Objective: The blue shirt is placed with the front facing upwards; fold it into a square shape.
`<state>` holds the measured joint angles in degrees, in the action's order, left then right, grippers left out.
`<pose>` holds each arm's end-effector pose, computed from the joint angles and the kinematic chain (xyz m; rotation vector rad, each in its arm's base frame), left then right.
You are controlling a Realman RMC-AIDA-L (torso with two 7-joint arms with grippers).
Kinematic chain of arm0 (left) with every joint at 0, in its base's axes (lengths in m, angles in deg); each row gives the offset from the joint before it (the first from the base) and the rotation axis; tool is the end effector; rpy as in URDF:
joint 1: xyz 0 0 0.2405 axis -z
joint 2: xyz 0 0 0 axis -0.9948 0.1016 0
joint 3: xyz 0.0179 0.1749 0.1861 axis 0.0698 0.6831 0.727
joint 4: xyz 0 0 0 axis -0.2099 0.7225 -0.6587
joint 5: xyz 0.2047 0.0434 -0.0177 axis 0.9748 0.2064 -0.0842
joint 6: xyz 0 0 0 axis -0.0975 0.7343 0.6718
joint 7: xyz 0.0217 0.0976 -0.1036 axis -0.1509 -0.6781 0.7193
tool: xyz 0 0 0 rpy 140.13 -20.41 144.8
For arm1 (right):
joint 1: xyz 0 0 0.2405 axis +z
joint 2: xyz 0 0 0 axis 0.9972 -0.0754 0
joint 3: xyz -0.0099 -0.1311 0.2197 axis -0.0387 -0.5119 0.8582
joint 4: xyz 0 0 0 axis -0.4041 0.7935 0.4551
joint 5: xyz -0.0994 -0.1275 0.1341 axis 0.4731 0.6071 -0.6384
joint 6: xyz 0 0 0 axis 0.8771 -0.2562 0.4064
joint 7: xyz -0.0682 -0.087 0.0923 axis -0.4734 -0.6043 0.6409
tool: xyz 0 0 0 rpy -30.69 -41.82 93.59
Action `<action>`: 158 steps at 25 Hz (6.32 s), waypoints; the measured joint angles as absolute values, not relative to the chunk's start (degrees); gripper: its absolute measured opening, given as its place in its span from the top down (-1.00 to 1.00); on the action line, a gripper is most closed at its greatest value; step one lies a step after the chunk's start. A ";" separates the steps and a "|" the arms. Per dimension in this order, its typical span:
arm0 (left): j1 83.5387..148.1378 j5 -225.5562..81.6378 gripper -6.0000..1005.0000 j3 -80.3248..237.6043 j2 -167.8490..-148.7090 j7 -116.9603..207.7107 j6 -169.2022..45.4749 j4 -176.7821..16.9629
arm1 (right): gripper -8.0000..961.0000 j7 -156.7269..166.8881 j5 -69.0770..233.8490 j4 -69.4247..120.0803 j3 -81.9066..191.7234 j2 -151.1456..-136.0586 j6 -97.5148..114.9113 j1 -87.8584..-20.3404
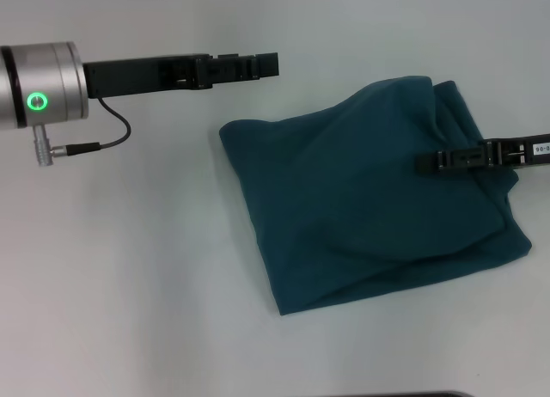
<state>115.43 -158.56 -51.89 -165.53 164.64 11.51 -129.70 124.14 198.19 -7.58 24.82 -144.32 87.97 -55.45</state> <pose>-0.2017 0.3567 -0.0147 -2.5960 -1.3062 -0.8280 0.3154 0.3222 0.0247 -2.4218 1.6887 0.3930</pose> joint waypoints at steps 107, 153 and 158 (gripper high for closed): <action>115.81 -158.56 -0.91 -51.84 -164.61 165.29 12.85 -129.40 | 0.82 123.76 191.30 -15.14 36.37 -141.24 108.02 -62.24; 117.13 -156.63 -0.91 -51.39 -164.96 164.95 11.75 -129.31 | -0.64 125.67 199.35 -12.81 44.09 -138.53 100.60 -57.48; 117.13 -156.63 -0.91 -51.35 -165.10 164.85 11.72 -129.31 | -0.62 126.93 200.09 -12.18 43.71 -138.11 99.61 -57.67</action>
